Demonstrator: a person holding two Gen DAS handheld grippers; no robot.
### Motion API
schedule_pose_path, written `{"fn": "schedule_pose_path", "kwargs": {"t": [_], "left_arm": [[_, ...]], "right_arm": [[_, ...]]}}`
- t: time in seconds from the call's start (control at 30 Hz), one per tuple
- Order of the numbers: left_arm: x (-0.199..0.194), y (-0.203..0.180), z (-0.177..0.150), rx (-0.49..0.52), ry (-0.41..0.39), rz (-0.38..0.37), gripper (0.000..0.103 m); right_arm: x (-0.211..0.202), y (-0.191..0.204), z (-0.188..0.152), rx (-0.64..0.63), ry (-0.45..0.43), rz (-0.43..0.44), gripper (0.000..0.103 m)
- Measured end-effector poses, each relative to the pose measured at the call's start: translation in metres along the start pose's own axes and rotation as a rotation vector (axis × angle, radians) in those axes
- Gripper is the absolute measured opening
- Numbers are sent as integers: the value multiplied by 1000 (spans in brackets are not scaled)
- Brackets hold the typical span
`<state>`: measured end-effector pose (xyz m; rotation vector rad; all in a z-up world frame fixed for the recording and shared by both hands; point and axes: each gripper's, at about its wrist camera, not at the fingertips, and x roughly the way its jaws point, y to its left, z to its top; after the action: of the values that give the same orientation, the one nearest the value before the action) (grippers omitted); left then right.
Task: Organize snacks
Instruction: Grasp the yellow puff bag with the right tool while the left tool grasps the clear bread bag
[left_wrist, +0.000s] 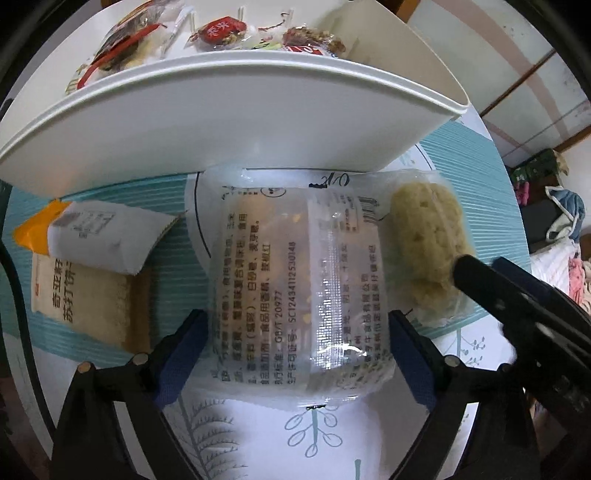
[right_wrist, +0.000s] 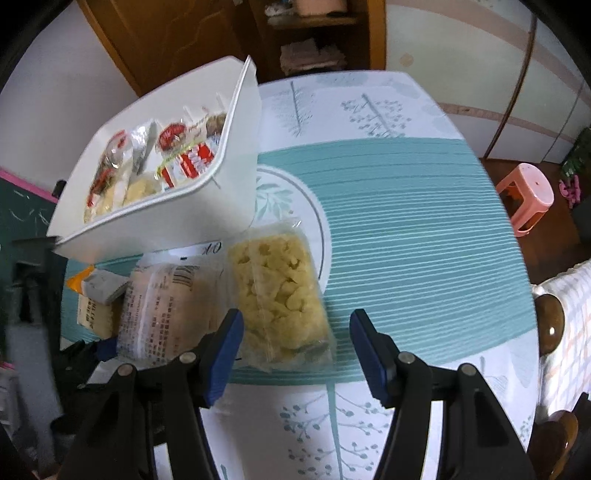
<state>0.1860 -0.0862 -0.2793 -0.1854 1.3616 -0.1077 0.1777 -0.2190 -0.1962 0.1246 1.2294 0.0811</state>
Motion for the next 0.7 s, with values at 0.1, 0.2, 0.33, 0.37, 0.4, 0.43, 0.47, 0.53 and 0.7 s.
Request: {"fn": "schedule_pose_path", "kwargs": {"t": [0.1,0.2,0.33,0.37,0.4,0.43,0.47,0.53,0.7], "left_arm": [[-2,2,1,15,-7,-7,87],[-3,5,3,21,-9,-21,83],[-5,14,2,21,-9,-38,80],[-6,15,2,22,-7,-37,80],[-6,16,1,22,-7,-37,80],[-6,17,0,20,-6,-39,80],[-7,18,0,18,-7,-42,80],[-9,17,0,14,-7,-44,79],[-12,21,-3,2,-13,-39,76]], "right_arm": [[13,6,6,-13,28,7,60],[21,13,11,-32,42,1,61],[29,20,16,-61,52,-24,62],[32,21,17,-63,58,-30,64],[34,20,17,-64,62,-34,64],[37,21,18,-68,68,-39,65],[40,21,19,-71,75,-43,66],[44,22,19,-70,82,-50,66],[44,25,16,-89,70,-68,59]]}}
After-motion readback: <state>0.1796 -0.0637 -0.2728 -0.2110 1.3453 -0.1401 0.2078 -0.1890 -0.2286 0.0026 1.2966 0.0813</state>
